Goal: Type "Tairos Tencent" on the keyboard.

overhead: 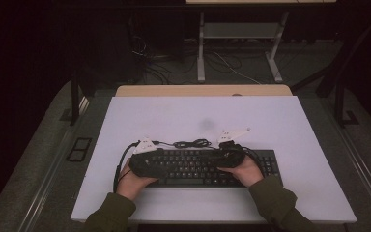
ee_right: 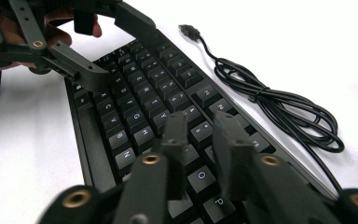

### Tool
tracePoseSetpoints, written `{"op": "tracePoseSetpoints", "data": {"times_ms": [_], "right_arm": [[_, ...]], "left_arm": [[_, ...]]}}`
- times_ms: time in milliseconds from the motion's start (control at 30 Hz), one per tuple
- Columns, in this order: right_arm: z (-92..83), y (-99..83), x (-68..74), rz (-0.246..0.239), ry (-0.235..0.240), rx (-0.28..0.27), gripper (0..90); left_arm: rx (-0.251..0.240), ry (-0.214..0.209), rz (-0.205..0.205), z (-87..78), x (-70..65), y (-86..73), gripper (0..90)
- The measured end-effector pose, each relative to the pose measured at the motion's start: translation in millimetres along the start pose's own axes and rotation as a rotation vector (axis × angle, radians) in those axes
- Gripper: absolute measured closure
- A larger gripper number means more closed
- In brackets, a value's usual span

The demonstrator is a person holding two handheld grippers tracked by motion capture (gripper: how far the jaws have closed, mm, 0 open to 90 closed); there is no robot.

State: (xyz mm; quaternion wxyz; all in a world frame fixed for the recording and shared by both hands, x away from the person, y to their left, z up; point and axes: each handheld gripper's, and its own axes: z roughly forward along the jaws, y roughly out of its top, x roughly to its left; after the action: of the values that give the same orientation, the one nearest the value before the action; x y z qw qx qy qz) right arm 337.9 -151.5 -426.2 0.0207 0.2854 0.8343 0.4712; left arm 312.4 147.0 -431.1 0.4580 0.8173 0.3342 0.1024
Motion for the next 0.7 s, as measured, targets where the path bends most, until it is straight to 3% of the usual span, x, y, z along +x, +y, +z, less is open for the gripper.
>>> {"op": "tracePoseSetpoints", "data": {"times_ms": [167, 700], "right_arm": [[0.1, -0.1, 0.6, -0.004, 0.005, 0.018, 89.1], [7.4, -3.0, 3.4, -0.032, -0.011, 0.09, 89.3]], "left_arm": [[-0.007, 0.007, -0.009, -1.9, 1.3, -1.1, 13.2], [-0.019, 0.004, -0.034, -6.5, 3.6, -1.9, 0.4]]}}
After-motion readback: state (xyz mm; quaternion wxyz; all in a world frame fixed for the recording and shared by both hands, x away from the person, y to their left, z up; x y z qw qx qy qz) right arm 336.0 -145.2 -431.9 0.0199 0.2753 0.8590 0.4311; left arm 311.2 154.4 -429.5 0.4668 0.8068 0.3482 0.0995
